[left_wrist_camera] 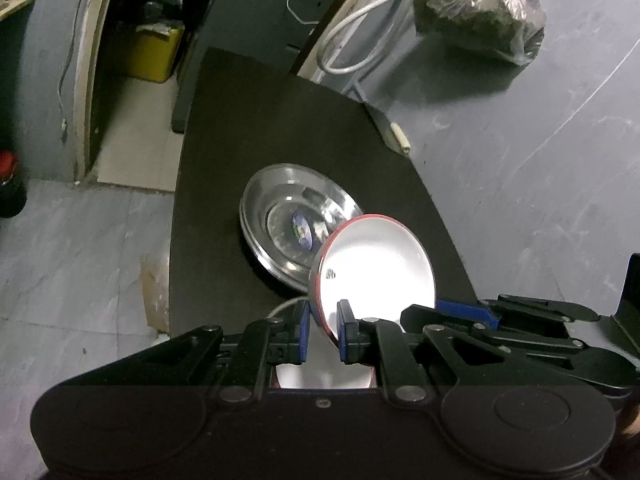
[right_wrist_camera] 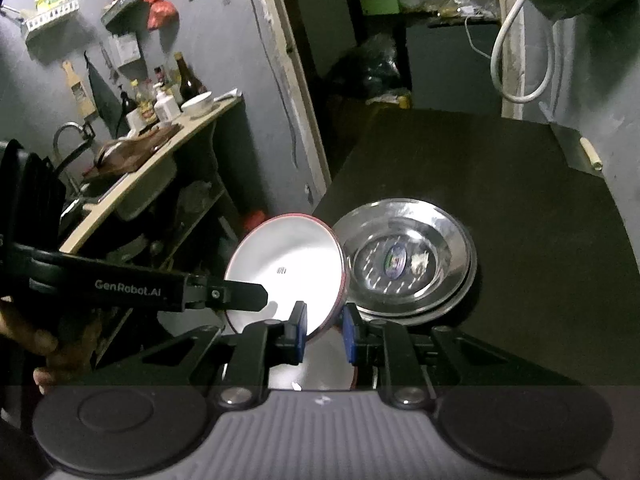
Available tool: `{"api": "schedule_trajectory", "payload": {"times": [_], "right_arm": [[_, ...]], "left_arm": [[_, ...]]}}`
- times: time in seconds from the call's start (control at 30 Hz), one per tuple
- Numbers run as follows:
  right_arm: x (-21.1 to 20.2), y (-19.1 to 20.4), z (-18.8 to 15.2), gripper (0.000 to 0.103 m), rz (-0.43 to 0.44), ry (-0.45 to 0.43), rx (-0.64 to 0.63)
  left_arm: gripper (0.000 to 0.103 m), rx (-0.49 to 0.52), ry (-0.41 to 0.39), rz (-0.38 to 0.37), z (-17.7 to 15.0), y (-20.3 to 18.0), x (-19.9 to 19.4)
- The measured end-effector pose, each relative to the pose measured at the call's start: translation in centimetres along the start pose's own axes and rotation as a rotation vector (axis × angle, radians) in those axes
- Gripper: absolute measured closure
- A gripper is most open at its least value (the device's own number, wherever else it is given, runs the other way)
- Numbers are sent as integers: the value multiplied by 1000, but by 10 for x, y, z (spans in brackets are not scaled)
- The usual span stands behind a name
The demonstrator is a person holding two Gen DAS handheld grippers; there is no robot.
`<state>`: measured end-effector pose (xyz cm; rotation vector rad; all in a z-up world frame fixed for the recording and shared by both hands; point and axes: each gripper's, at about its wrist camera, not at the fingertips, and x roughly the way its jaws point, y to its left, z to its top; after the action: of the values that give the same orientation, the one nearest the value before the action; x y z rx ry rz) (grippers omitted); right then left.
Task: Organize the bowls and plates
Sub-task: 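Lower the white bowl into the steel bowl and open the left gripper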
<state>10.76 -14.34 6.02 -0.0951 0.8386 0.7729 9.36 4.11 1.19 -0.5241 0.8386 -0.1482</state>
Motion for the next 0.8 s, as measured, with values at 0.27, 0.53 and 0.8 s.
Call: {"api": "schedule_trajectory", "payload": {"times": [0.27,0.53,0.8], "right_arm": [[16,-3,-11,82,5,138,-18],[18,-6,-14,82,-1,174,-11],[24,-9,-15,82,5,209,-10]], "left_arm": [[84,-21,143,0,-18,5,13],[83,-10,193,15,-23,0,19],[83,2,222,48,-20,-7,27]]}}
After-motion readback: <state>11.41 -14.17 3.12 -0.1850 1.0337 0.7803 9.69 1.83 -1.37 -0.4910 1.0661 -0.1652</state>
